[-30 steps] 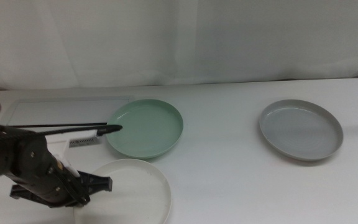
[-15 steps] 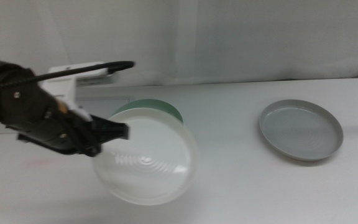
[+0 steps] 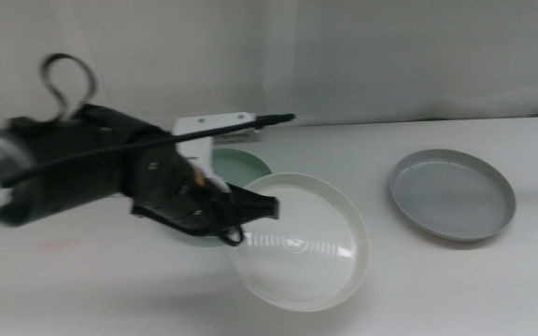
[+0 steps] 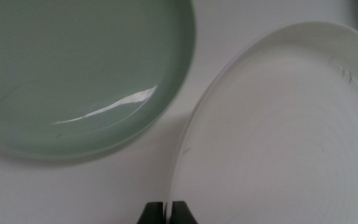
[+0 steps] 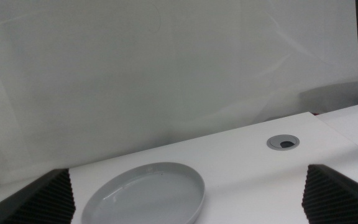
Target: Stack the three bowls on top of each other.
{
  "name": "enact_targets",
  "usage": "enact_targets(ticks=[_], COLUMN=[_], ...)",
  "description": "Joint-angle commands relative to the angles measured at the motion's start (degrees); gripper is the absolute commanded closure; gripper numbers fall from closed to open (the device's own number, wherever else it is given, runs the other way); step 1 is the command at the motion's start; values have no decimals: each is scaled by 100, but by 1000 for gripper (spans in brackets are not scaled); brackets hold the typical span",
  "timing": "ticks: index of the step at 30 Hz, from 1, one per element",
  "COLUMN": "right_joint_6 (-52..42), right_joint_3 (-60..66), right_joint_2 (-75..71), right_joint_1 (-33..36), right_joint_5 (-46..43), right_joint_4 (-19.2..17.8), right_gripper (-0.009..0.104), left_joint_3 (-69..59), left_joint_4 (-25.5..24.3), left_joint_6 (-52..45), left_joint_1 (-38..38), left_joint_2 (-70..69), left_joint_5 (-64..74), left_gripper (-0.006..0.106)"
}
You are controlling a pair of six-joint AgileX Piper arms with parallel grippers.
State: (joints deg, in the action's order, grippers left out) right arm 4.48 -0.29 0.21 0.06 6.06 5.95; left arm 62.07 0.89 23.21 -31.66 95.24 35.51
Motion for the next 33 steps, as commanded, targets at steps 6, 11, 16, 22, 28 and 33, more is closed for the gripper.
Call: enact_targets(ticks=[6, 11, 16, 22, 28, 33], right_joint_6=[-35, -35, -35, -35, -35, -35], right_joint_3=[233, 233, 233, 233, 233, 233], right_joint_2=[-182, -182, -182, -182, -182, -182], right_joint_1=[10, 10, 10, 10, 10, 10], right_joint_5=[-42, -42, -42, -42, -42, -42], right_joint_4=[-37, -37, -37, -37, -37, -37], right_gripper=[-8, -8, -8, -8, -8, -8], left_joint_3=[687, 761, 751, 751, 751, 751], left_joint_4=[99, 99, 99, 99, 99, 99], left_joint_6=[86, 86, -12, -131, -131, -131], left_joint_1=[-203, -214, -226, -226, -226, -226], left_joint_2=[1032, 1332, 1458, 1495, 1546, 1546], left_joint_5=[-262, -271, -273, -235, -69, -69], left_gripper=[103, 103, 103, 103, 101, 78])
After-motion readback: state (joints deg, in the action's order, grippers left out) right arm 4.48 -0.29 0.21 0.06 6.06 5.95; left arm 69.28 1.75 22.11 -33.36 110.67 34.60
